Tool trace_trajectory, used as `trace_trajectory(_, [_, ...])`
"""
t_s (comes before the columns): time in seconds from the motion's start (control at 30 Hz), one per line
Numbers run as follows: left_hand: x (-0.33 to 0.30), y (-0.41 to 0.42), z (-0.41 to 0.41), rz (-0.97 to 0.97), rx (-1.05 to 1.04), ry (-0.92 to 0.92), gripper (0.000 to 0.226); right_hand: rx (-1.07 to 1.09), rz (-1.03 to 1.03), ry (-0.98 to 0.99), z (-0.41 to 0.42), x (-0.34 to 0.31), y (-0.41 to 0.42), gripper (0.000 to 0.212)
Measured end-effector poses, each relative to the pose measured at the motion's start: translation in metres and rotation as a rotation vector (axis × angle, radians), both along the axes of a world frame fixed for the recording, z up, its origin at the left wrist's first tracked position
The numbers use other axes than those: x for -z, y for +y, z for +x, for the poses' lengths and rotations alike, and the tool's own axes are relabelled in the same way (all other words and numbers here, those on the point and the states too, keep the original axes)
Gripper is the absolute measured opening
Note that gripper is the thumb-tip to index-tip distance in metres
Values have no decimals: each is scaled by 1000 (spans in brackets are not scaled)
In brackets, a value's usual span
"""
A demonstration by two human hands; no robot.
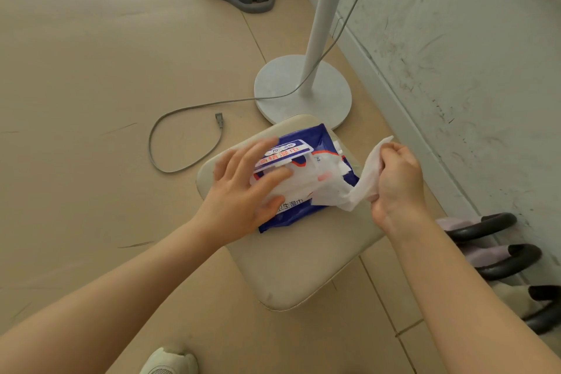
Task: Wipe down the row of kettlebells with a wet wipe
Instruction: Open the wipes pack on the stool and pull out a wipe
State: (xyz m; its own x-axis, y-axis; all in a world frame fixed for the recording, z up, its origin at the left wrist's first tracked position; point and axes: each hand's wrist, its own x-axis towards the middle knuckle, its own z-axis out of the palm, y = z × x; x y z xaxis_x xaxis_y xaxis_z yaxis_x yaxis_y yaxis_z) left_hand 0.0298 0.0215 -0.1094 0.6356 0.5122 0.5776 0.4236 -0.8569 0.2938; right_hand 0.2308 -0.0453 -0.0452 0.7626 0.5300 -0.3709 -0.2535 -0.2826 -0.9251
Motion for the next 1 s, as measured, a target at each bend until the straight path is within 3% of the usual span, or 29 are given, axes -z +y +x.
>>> trace_trajectory(0.1, [-3,-4,7,104,114,-52,35,-62,37,100,-1,-1,0,31])
trace_trajectory(0.3, [-5,-6,6,-12,171,112,36,-256,139,395,-8,-2,-8,29])
trace_trajectory(0.37, [-4,-5,4,-30,181,144,34,-268,184,478,-8,-7,-12,38])
trace_trajectory(0.5, [-15,-11,10,-28,180,165,32,-255,241,561,2,-11,-18,30])
trace_trajectory(0.67, [-44,-27,37,-102,198,91,34,-234,193,449,9,-9,-30,39])
trace_trajectory(0.83, [-78,-70,99,-627,275,28,45,-181,134,329,33,-5,-68,26])
trace_trajectory(0.93, [-80,-81,117,-503,272,1,46,-149,100,307,52,1,-93,23])
trace_trajectory(1.0, [-74,-66,114,-355,9,30,52,-132,104,320,59,9,-102,23])
